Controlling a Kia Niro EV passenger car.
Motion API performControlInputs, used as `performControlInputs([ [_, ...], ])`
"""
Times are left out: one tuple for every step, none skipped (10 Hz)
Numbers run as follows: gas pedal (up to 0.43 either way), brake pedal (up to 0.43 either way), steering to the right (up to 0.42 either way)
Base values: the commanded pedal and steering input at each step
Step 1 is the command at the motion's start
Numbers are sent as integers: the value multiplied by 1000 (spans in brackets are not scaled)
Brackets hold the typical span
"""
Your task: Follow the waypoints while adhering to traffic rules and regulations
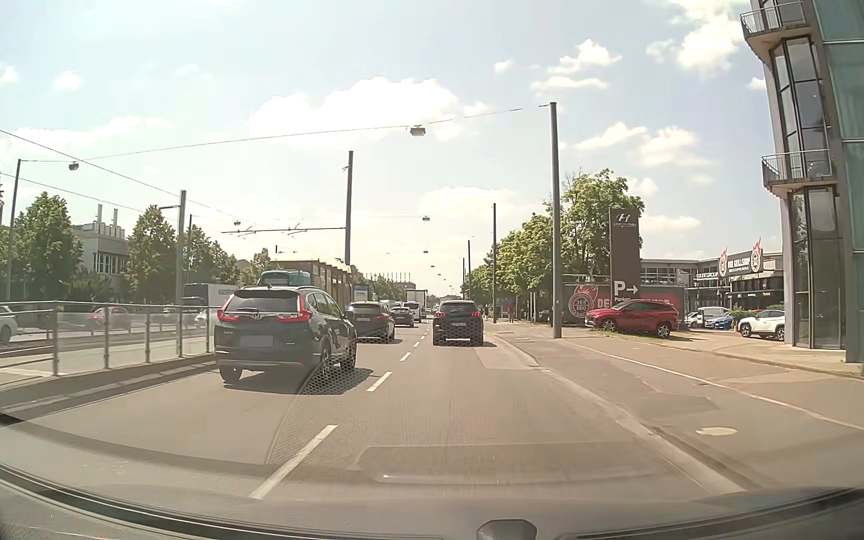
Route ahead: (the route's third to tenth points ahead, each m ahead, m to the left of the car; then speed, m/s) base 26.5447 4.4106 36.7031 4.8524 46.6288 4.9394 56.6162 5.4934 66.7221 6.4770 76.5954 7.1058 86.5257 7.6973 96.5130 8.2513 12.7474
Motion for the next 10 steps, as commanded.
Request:
performControlInputs([
  [59, 30, -4],
  [59, 30, -4],
  [59, 30, -4],
  [59, 30, -4],
  [47, 30, -4],
  [20, 30, -4],
  [20, 30, -4],
  [20, 30, -4],
  [20, 30, -4],
  [20, 30, -4],
])
